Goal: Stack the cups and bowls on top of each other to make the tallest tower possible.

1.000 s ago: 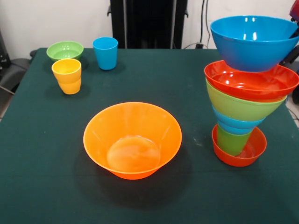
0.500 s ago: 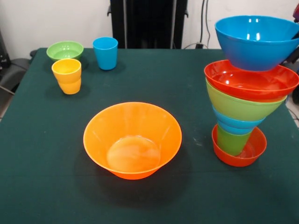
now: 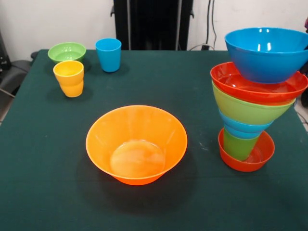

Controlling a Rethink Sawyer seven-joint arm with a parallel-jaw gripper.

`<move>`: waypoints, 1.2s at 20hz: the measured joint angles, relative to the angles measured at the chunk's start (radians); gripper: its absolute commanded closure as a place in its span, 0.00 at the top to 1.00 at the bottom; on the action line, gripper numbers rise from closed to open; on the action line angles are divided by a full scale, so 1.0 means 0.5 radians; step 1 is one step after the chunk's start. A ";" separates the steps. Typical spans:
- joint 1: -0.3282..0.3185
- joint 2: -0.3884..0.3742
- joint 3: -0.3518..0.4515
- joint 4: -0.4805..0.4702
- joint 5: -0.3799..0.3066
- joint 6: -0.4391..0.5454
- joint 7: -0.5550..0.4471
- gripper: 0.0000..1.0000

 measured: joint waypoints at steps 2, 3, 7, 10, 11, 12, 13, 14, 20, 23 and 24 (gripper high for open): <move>0.000 0.002 -0.003 0.004 0.000 -0.015 0.000 0.00; 0.000 0.004 -0.005 0.006 0.000 -0.024 0.000 0.00; 0.000 0.015 -0.025 0.012 0.000 -0.057 0.000 0.00; 0.000 0.020 -0.040 0.014 0.000 -0.063 0.000 0.00; 0.000 0.023 -0.046 0.014 0.000 -0.063 0.000 0.00; 0.000 0.024 -0.049 0.014 0.000 -0.063 0.000 0.00; 0.000 0.026 -0.054 0.014 0.000 -0.063 0.000 0.00; 0.000 0.028 -0.057 0.014 0.000 -0.063 0.000 0.00; 0.001 0.055 -0.073 0.014 0.011 -0.063 0.000 0.00; 0.000 0.072 -0.075 0.014 0.013 -0.070 0.000 1.00; 0.000 0.075 -0.075 0.014 0.013 -0.073 0.000 1.00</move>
